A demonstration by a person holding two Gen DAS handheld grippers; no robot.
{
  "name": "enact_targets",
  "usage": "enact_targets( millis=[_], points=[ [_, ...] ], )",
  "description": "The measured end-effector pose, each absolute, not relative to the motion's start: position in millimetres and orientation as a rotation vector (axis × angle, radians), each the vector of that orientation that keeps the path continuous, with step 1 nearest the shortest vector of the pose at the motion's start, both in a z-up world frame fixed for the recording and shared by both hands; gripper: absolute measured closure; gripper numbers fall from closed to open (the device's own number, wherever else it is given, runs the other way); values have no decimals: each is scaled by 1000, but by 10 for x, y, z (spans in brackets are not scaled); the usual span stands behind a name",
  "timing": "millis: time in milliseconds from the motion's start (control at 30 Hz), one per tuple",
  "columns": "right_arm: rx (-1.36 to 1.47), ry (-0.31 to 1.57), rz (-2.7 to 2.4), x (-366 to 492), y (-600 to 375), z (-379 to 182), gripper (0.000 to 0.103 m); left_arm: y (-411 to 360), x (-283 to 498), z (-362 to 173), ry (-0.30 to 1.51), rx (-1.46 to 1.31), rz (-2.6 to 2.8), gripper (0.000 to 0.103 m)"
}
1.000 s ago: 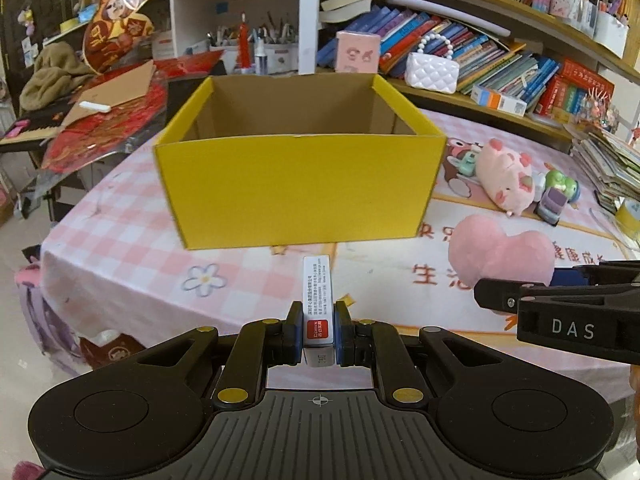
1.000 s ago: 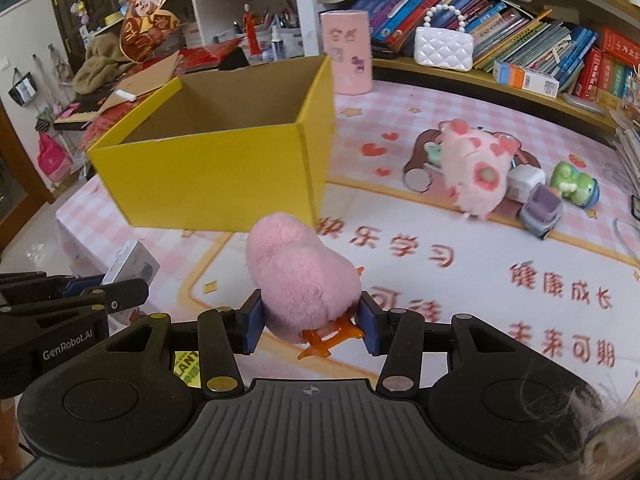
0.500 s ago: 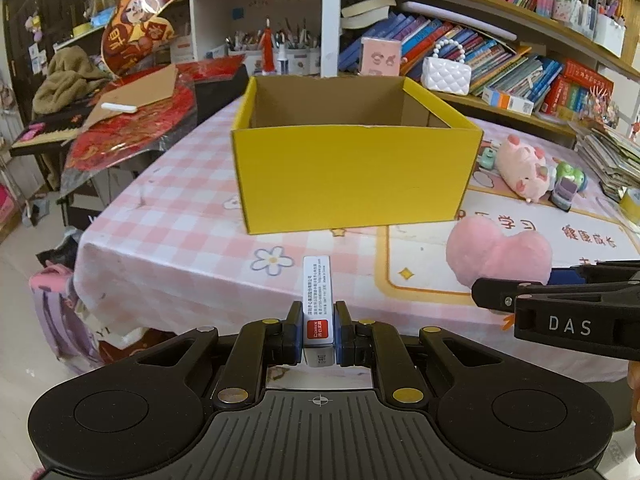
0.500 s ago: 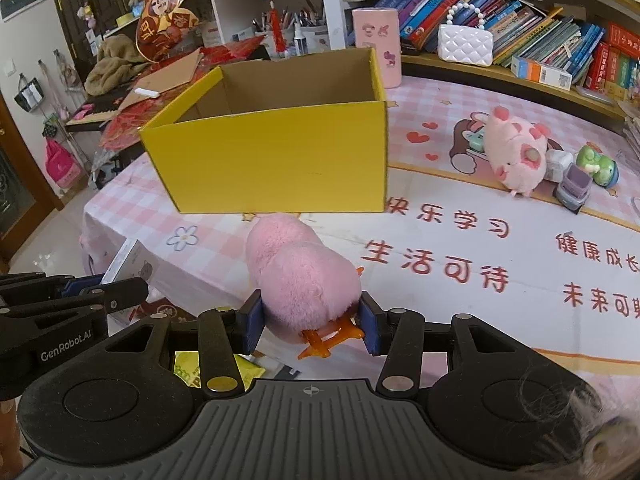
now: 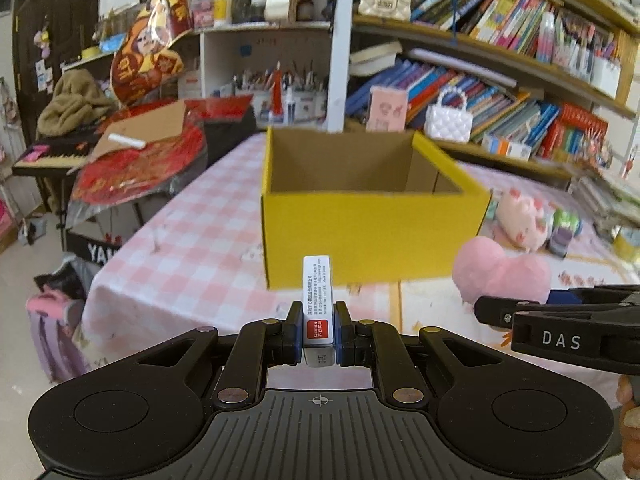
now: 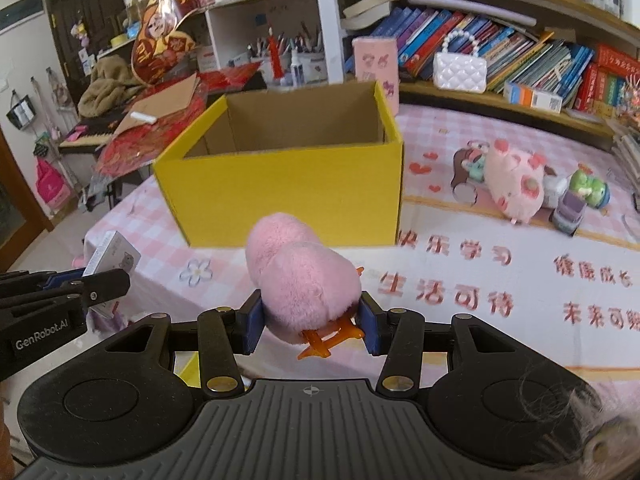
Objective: Organize objects
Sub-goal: 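Carry medicine box and pink heart plush with both tools over the yellow box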
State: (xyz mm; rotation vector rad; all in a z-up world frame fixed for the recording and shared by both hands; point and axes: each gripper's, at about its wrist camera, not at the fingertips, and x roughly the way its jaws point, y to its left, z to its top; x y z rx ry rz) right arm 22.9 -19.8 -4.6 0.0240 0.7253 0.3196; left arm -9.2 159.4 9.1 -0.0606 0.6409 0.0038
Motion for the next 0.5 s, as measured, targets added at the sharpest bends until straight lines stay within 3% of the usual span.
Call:
enact_targets(
  millis=[500],
  points=[
    [50, 572, 340, 1043, -171, 461, 59, 1623, 682, 516, 479, -84, 24, 90]
  ],
)
